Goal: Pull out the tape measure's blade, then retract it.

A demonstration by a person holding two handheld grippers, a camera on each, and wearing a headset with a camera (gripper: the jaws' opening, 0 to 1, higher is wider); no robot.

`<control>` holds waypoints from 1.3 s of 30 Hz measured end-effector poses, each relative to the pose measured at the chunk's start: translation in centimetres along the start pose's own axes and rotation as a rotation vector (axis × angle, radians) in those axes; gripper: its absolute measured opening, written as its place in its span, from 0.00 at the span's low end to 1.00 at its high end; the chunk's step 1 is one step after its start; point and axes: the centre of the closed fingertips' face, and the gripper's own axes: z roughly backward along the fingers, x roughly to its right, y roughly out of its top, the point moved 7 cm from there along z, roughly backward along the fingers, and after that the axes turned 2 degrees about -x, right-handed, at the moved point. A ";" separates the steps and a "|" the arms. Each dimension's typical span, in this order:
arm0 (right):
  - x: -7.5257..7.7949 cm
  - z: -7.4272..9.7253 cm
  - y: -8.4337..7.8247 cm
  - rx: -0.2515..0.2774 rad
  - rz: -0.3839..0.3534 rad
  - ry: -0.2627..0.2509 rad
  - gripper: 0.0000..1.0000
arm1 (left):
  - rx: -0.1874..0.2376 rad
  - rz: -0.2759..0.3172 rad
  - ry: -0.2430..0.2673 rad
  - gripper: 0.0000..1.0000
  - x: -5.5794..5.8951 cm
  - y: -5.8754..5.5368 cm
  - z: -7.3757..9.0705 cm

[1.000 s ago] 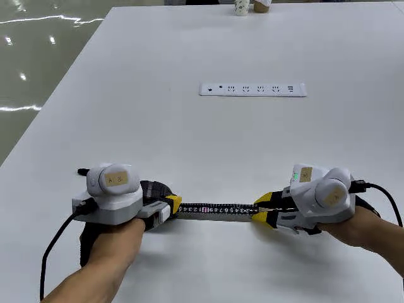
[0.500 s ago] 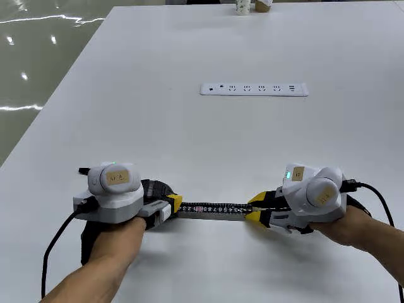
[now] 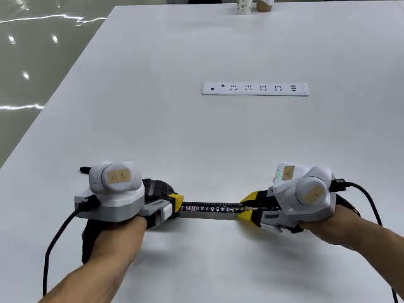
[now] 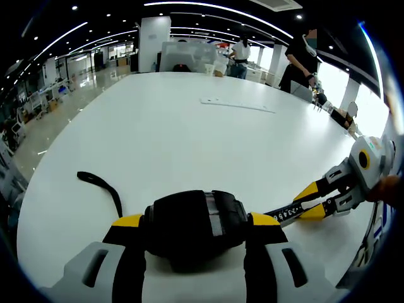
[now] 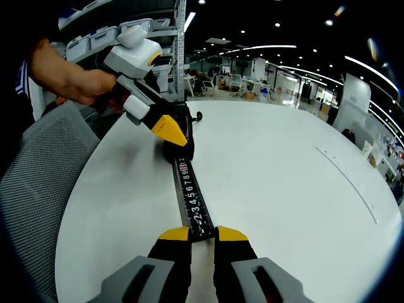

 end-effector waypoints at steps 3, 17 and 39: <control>-0.1 -0.3 0.3 0.002 0.001 0.002 0.09 | -0.001 0.000 -0.001 0.58 0.0 0.0 0.0; -0.5 -1.7 1.5 0.013 0.001 0.013 0.09 | -0.003 0.005 -0.004 0.58 0.0 0.0 0.0; -1.0 -4.0 3.5 0.029 0.020 0.031 0.09 | -0.005 0.011 -0.006 0.58 -0.1 0.0 0.0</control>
